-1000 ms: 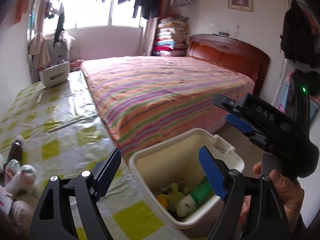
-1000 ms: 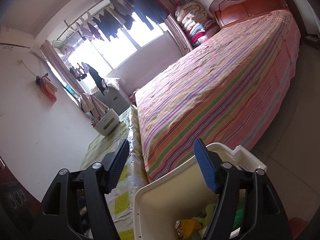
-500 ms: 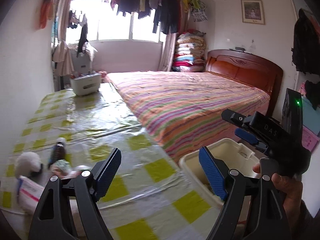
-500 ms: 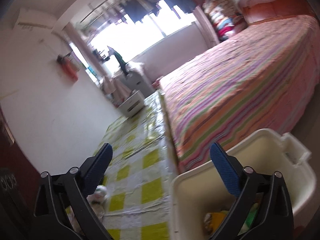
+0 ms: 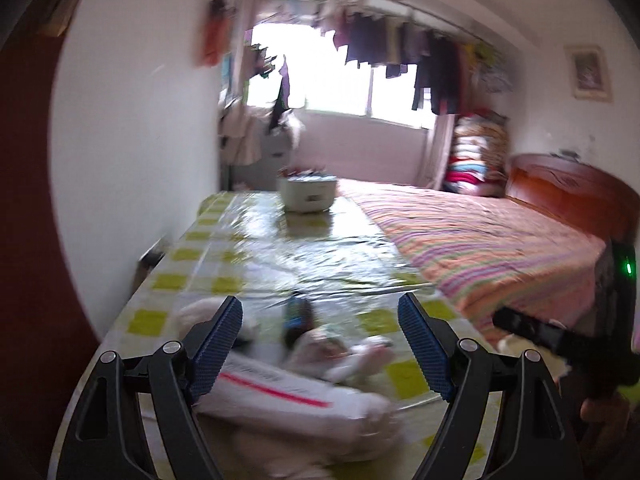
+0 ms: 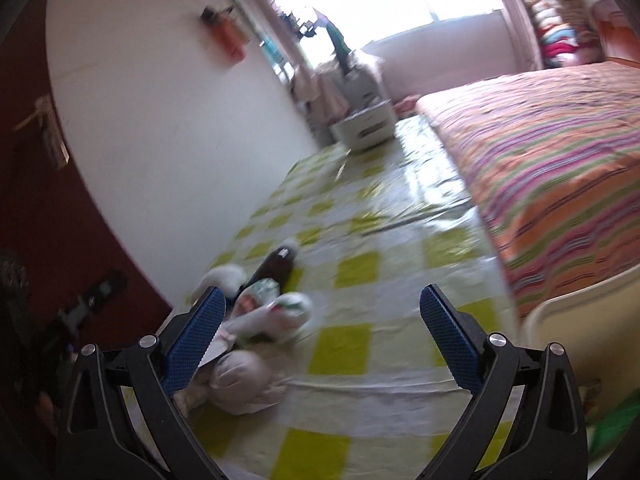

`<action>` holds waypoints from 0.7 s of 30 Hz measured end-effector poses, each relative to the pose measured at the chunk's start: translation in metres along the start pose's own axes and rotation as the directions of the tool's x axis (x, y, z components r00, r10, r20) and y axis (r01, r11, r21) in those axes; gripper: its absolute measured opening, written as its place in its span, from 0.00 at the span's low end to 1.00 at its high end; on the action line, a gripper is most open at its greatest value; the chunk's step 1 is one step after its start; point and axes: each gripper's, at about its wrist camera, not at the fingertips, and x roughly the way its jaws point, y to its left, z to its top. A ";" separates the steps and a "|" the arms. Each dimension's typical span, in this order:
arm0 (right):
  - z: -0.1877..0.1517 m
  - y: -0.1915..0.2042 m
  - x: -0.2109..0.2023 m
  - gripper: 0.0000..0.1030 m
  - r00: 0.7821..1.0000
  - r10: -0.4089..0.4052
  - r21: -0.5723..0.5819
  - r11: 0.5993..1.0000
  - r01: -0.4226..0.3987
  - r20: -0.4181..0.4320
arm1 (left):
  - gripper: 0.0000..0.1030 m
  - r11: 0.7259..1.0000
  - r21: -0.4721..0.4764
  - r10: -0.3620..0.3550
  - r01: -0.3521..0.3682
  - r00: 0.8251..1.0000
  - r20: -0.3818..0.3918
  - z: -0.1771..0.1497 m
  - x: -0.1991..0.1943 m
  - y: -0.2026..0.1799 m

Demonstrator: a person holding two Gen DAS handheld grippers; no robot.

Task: Collect trash
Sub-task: 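Move both open grippers back over the table items, then close the right gripper on the white knit hat under the medicine box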

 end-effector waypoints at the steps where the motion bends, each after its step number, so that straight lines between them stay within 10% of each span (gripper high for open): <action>1: -0.003 0.003 0.006 0.94 1.000 0.015 -0.008 1.000 -0.015 -0.017 | 0.76 1.000 -0.022 0.008 -0.008 1.000 -0.012 0.000 0.002 0.008; 8: -0.021 0.032 0.032 0.94 0.991 0.057 -0.059 0.996 -0.065 -0.118 | 0.76 0.979 -0.185 0.074 -0.088 0.994 -0.084 -0.004 0.013 0.065; 21: -0.044 0.058 0.064 0.94 0.938 0.193 -0.050 0.975 -0.216 -0.288 | 0.76 0.967 -0.158 0.178 -0.200 0.974 -0.143 -0.016 0.005 0.088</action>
